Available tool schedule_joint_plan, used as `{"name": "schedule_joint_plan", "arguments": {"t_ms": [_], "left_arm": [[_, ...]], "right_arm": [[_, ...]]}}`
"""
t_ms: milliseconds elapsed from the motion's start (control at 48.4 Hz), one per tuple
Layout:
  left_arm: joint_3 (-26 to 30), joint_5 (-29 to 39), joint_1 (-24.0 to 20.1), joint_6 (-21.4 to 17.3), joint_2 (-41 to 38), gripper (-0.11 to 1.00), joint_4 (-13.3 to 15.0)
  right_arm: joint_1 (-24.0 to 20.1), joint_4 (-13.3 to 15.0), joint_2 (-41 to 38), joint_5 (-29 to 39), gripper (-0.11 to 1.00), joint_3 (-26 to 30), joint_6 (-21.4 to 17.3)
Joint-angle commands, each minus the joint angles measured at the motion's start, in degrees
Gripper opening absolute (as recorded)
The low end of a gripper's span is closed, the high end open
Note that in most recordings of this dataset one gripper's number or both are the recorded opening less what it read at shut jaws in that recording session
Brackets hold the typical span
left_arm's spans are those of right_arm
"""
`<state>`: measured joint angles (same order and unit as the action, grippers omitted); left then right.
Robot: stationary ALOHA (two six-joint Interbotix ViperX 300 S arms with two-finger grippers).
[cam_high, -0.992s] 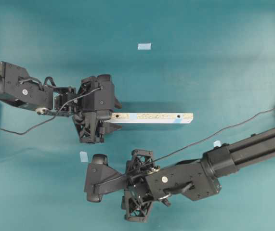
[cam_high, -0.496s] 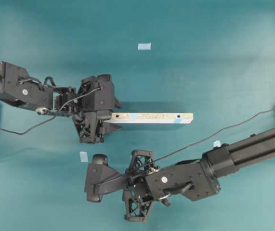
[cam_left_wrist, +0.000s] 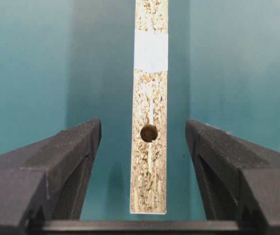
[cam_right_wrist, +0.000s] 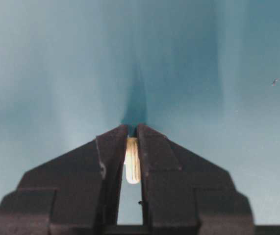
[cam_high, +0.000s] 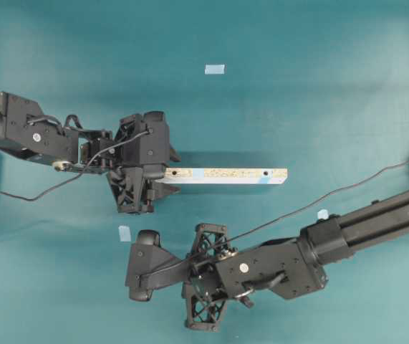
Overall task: Move the wooden board into place and insert the rod into its hole.
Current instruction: 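Lift the dowel and carry it toward the board's hole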
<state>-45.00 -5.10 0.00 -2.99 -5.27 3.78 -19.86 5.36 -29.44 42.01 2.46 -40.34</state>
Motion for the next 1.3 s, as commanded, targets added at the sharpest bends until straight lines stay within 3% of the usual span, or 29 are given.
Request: {"name": "schedule_joint_plan", "arguments": {"t_ms": [0,331,641,765,1033,1281], "left_arm": [[0.35,-0.53,0.09,0.09,1.32,0.68,-0.09],[0.35,-0.53,0.09,0.18,1.41,0.68,0.0],[0.35,-0.53,0.09,0.18,1.58,0.68,0.0],[0.35,-0.35,0.18,0.26,1.58,0.68,0.0],[0.35,-0.09,0.18,0.26,1.76,0.68,0.0],[0.35,0.0,0.18,0.26,1.76,0.68,0.0]], "right_arm": [[-0.26,0.44,2.9,1.41,0.1,0.7,0.09],[0.35,7.21,11.16,3.96,0.1,0.7,0.09],[2.64,8.88,16.87,2.2,0.1,-1.23,-0.09],[3.87,10.46,19.51,-5.62,0.1,-5.71,0.0],[7.38,11.69,28.21,-32.34,0.1,-21.45,-0.26],[11.6,12.57,35.33,-45.26,0.1,-32.34,0.88]]}}
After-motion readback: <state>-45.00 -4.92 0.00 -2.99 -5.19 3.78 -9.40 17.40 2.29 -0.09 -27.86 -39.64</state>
